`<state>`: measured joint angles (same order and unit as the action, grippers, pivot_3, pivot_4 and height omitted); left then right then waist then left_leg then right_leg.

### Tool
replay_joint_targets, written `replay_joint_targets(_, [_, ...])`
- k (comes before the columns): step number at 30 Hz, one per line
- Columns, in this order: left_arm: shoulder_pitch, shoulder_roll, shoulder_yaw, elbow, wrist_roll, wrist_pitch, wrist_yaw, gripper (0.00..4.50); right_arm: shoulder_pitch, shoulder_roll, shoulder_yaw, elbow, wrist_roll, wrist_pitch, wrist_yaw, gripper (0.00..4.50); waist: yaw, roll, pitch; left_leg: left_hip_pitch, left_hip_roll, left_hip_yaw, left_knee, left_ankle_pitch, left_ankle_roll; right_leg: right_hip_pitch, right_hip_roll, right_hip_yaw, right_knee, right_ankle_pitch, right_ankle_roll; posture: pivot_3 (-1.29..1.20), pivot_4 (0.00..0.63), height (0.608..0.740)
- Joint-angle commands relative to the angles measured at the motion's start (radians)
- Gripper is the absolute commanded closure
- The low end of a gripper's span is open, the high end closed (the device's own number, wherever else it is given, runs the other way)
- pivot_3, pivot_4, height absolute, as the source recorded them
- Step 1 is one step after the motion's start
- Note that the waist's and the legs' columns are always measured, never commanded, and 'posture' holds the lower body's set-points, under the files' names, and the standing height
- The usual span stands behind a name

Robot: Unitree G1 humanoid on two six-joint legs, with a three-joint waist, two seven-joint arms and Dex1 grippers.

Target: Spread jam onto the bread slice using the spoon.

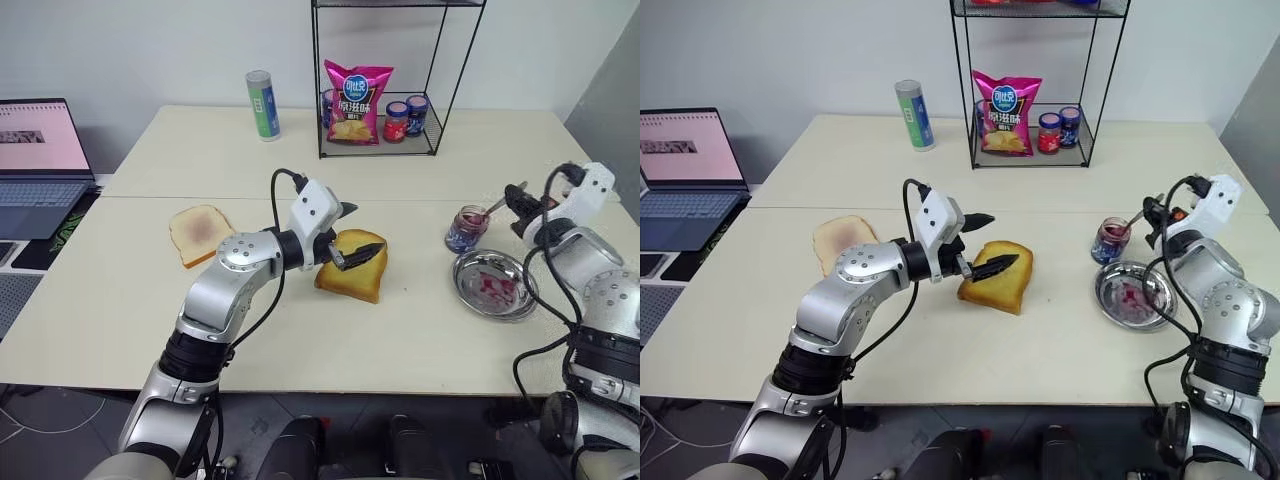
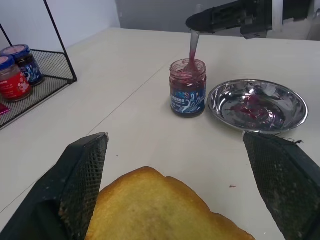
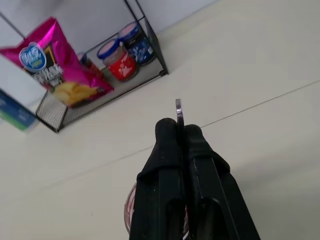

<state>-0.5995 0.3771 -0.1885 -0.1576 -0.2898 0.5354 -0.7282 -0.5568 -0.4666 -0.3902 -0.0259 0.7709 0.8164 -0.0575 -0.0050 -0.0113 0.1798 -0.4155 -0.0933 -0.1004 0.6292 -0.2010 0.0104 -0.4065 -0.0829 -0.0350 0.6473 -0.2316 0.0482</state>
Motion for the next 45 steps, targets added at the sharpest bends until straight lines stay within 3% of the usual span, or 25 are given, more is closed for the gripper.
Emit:
replay_joint_targets(1, [-0.010,0.001,0.022,-0.030,-0.003,-0.011,0.007,0.00,0.007,-0.030,0.041,-0.057,-0.065,-0.049,0.070,4.48,0.001,0.000,0.000,0.000,0.000,0.000,0.000,0.000,0.000,0.000,0.000,0.000,0.000,0.000,0.000,0.00,0.150,0.740])
replay_joint_targets(8, [-0.006,0.002,0.024,-0.036,-0.006,-0.005,0.010,0.00,-0.004,0.010,0.021,-0.049,-0.068,-0.027,0.081,4.48,0.002,0.000,0.000,0.000,0.000,-0.001,0.000,0.000,0.000,0.000,-0.001,0.000,0.000,0.000,0.000,0.00,0.150,0.740])
replay_joint_targets(16, [-0.008,0.005,0.026,-0.032,-0.007,-0.004,0.012,0.00,-0.067,0.109,-0.161,0.004,0.080,0.049,-0.053,4.48,0.002,0.000,0.000,0.000,0.000,-0.001,0.000,0.000,0.000,0.000,-0.002,0.001,0.000,0.000,0.000,0.00,0.150,0.740])
replay_joint_targets(23, [-0.008,0.005,0.024,-0.028,-0.007,-0.007,0.010,0.00,-0.088,0.138,-0.248,0.016,0.160,0.086,-0.140,4.48,0.001,0.000,0.000,0.000,0.000,-0.001,0.000,0.000,0.000,0.000,-0.002,0.001,0.000,0.000,0.000,0.00,0.150,0.740])
replay_joint_targets(45, [-0.013,0.001,0.020,-0.018,-0.005,-0.012,0.007,0.00,-0.096,0.143,-0.338,0.035,0.277,0.073,-0.250,4.48,0.001,0.000,0.000,0.000,0.000,0.000,0.000,0.000,0.000,0.000,-0.001,0.000,0.000,0.000,0.000,0.00,0.150,0.740])
